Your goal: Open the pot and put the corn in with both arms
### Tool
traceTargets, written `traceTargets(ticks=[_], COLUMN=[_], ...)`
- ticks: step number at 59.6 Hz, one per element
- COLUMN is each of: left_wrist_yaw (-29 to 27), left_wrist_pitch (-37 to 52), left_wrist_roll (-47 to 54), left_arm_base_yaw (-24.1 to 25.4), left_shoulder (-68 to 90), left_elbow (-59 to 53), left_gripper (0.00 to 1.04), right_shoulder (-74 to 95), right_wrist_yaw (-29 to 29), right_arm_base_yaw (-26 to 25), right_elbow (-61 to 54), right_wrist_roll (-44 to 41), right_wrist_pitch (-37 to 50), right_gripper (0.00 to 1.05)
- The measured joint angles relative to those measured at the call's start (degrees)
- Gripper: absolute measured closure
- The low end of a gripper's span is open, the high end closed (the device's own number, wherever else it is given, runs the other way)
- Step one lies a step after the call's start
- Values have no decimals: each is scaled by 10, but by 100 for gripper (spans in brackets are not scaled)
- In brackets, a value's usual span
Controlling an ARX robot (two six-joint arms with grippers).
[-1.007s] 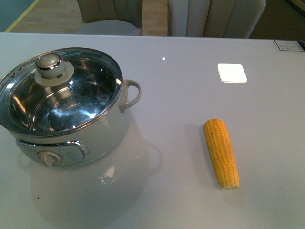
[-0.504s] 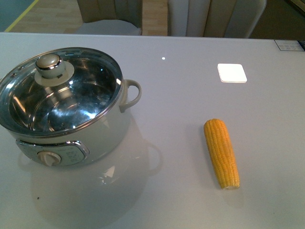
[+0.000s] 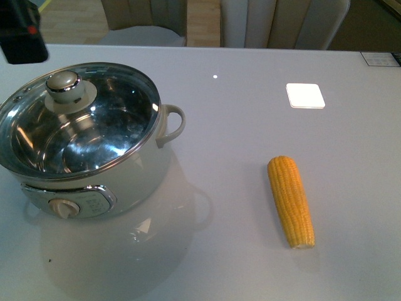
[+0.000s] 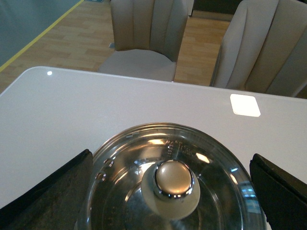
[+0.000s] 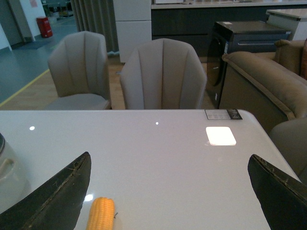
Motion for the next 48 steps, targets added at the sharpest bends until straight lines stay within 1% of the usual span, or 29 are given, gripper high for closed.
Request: traceTargets(ticks=[7, 20, 30, 48], left_wrist_yaw=[4, 18, 27, 26], left_wrist_pitch=[37, 92, 115, 123], left_wrist_roll=[10, 26, 43, 46], left_arm_base_yaw=[0, -1, -3, -3], left_shoulder=[107, 218, 275, 334], left_elbow=[41, 79, 103, 135], left_gripper=[7, 7, 7, 7], right_shoulder=[0, 0, 0, 0], right_wrist_yaw=[0, 0, 0, 0], right_arm_base_yaw=[0, 0, 0, 0], right_elbow=[0, 0, 0, 0], right_wrist_roll=[0, 0, 0, 0], right_wrist_pitch=[0, 0, 0, 0], right_gripper=[9, 9, 9, 9])
